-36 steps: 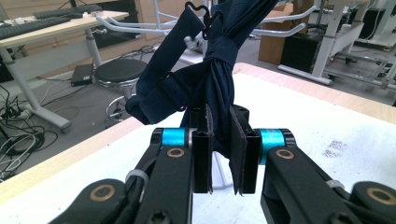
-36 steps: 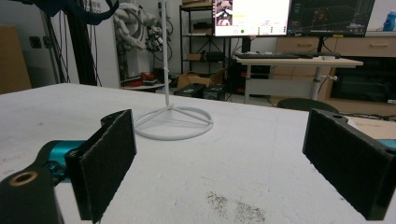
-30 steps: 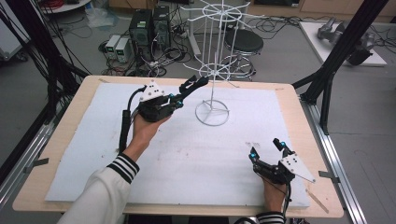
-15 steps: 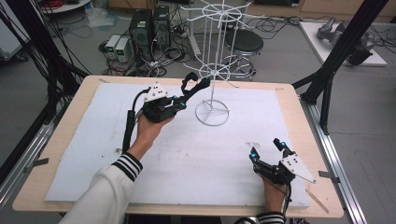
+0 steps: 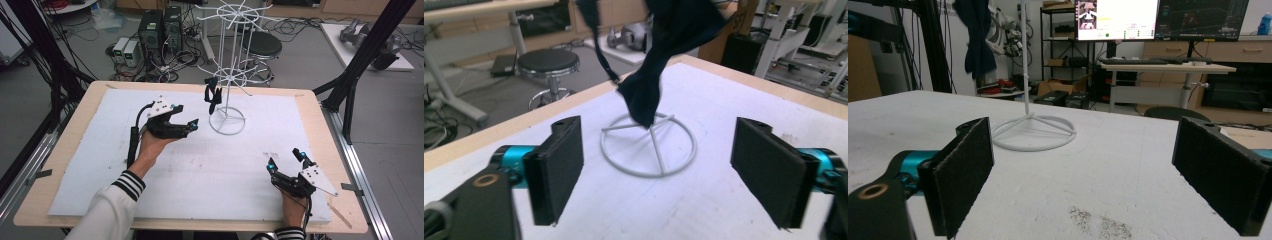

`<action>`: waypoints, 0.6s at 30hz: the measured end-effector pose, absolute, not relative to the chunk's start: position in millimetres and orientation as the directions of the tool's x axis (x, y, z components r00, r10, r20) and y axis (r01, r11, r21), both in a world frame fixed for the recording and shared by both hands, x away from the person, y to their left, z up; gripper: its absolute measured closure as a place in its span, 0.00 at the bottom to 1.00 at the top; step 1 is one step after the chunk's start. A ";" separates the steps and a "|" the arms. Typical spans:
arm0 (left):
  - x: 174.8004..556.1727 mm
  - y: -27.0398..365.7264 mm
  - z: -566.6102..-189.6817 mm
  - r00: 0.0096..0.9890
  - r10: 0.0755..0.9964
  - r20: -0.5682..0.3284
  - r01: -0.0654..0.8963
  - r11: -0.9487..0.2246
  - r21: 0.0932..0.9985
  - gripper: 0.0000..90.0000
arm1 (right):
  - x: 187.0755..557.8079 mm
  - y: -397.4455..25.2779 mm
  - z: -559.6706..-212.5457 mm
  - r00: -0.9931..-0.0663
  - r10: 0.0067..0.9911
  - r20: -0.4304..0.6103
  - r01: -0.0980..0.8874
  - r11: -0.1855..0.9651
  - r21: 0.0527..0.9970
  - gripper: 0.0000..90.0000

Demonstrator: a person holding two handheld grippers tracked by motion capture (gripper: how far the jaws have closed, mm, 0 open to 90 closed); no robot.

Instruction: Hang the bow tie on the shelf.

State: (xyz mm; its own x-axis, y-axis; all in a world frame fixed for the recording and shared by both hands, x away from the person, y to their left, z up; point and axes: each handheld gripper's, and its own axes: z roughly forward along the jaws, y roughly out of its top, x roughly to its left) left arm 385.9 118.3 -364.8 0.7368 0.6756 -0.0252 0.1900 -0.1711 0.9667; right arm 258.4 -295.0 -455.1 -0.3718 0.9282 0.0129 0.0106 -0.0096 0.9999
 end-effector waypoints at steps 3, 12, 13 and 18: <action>376.9 134.2 -371.8 0.731 0.682 0.004 0.154 -0.170 0.973 0.22 | 258.6 -294.8 -455.0 -0.371 0.929 0.012 0.011 -0.009 1.000 0.10; 331.8 208.5 -401.7 0.673 0.740 0.005 0.066 -0.066 0.996 0.20 | 258.1 -294.4 -455.1 -0.373 0.928 0.014 0.017 -0.009 1.000 0.10; 331.8 208.5 -401.7 0.673 0.740 0.005 0.066 -0.066 0.996 0.20 | 258.7 -294.9 -455.0 -0.370 0.929 0.006 0.010 -0.003 1.000 0.10; 297.4 245.5 -428.1 0.642 0.767 0.000 0.005 -0.004 1.000 0.19 | 258.6 -294.8 -455.0 -0.371 0.929 0.008 0.011 -0.005 1.000 0.10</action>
State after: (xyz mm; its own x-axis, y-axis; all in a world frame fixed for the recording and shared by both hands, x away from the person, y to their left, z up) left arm 297.4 245.5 -428.1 0.6419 0.7668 -0.0004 0.0049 -0.0035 1.0000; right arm 258.6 -294.8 -455.0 -0.3711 0.9286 0.0083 0.0110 -0.0046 0.9999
